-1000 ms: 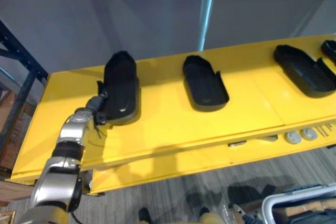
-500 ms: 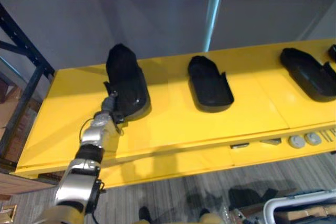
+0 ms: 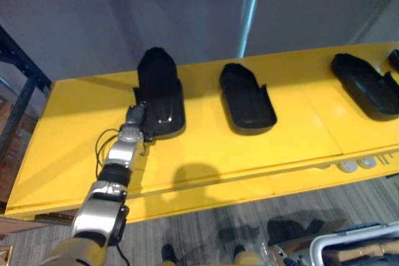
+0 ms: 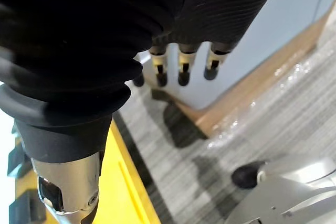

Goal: Walk over and take plastic housings, then place them on the shelf

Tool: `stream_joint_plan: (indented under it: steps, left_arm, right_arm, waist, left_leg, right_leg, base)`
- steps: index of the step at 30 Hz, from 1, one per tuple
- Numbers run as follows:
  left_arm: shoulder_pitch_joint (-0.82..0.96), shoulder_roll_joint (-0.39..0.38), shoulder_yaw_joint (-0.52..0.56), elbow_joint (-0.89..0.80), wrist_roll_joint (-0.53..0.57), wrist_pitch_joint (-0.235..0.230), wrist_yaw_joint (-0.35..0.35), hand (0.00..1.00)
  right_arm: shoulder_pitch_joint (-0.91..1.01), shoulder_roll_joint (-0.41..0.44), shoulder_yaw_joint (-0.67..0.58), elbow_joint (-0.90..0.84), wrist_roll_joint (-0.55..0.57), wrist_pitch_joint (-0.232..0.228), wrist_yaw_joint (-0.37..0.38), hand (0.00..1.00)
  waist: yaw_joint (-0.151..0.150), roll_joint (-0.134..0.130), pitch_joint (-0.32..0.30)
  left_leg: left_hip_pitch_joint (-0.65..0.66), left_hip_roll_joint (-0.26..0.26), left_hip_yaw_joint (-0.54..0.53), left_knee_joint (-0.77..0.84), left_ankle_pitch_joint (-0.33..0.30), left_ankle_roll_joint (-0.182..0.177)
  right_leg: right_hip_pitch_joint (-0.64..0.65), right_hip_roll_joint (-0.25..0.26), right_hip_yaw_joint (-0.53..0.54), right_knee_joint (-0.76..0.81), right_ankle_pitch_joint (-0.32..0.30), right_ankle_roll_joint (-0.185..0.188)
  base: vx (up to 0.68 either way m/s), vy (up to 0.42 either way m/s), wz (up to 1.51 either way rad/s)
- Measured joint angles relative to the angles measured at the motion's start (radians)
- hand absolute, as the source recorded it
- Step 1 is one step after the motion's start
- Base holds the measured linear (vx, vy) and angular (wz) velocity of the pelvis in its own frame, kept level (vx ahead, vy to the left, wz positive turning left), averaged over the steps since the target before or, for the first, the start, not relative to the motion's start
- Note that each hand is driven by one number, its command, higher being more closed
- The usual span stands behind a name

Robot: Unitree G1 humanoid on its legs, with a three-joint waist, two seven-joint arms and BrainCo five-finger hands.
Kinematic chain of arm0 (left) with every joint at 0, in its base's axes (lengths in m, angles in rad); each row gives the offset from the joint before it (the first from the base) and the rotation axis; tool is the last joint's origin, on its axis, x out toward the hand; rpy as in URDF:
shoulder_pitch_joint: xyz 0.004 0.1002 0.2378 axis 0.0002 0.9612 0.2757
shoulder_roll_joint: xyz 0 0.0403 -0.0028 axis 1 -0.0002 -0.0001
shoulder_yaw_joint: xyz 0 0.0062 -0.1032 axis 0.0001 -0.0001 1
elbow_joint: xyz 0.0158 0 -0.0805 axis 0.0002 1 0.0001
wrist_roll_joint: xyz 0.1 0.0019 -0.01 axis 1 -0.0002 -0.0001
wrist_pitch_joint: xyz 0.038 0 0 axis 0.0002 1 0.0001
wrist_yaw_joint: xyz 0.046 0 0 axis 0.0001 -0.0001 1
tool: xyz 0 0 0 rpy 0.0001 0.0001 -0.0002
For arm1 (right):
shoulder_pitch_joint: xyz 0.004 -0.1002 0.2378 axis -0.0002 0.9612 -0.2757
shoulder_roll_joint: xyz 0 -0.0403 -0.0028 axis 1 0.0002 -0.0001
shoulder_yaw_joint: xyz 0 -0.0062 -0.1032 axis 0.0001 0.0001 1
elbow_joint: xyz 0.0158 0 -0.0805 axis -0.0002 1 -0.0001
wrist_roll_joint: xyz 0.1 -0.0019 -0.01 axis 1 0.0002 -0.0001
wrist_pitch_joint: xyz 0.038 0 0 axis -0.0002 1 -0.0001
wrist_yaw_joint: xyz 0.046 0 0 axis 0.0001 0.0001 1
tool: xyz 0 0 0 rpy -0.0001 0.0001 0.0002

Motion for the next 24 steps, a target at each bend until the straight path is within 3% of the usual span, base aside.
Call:
stream_joint_plan:
  steps: [5,12,13,21,24]
  left_arm:
    - [-0.034,0.031,-0.025,0.059,0.107,0.046,-0.090,1.00]
    - [-0.041,0.059,-0.033,0.060,0.118,0.068,-0.174,1.00]
    - [-0.041,0.063,-0.039,0.060,0.118,0.068,-0.183,0.00]
    - [-0.039,0.064,-0.033,0.062,0.082,0.064,-0.172,0.00]
    - [-0.031,0.064,-0.016,0.070,0.039,0.037,-0.163,0.00]
  right_arm:
    - [-0.002,-0.004,0.002,0.020,0.019,-0.001,0.016,0.00]
    - [-0.004,-0.011,0.002,0.020,0.020,-0.001,0.024,0.00]
    - [-0.006,-0.015,0.002,0.020,0.020,-0.001,0.030,0.00]
    - [-0.028,-0.018,0.000,0.021,0.040,-0.002,0.038,0.00]
    - [-0.028,-0.019,0.000,0.031,0.040,-0.002,0.038,0.00]
  waist:
    - [-0.013,-0.003,0.002]
    - [-0.020,0.000,0.002]
    - [-0.020,0.002,0.002]
    - [-0.020,0.006,0.003]
    - [-0.019,0.006,0.003]
  left_leg:
    - [0.022,0.003,0.007,0.000,-0.004,-0.002]
    - [0.022,0.003,0.006,0.000,-0.009,-0.001]
    - [0.022,0.003,0.006,0.000,-0.009,-0.001]
    - [0.022,0.002,0.003,0.000,-0.009,-0.001]
    - [0.022,0.002,0.001,0.000,-0.009,-0.001]
  right_leg:
    - [0.016,0.003,0.010,-0.001,-0.006,-0.010]
    - [0.016,0.002,0.010,-0.002,-0.006,-0.009]
    - [0.016,0.002,0.010,-0.003,-0.006,-0.009]
    - [0.018,0.002,0.007,-0.004,-0.007,-0.009]
    - [0.019,0.002,0.006,-0.004,-0.007,-0.009]
  base:
    - [-0.01,-0.001,-0.07]
    - [0.00,0.000,0.00]
    - [0.00,0.000,0.00]
    - [0.00,0.000,0.00]
    - [0.00,0.000,0.00]
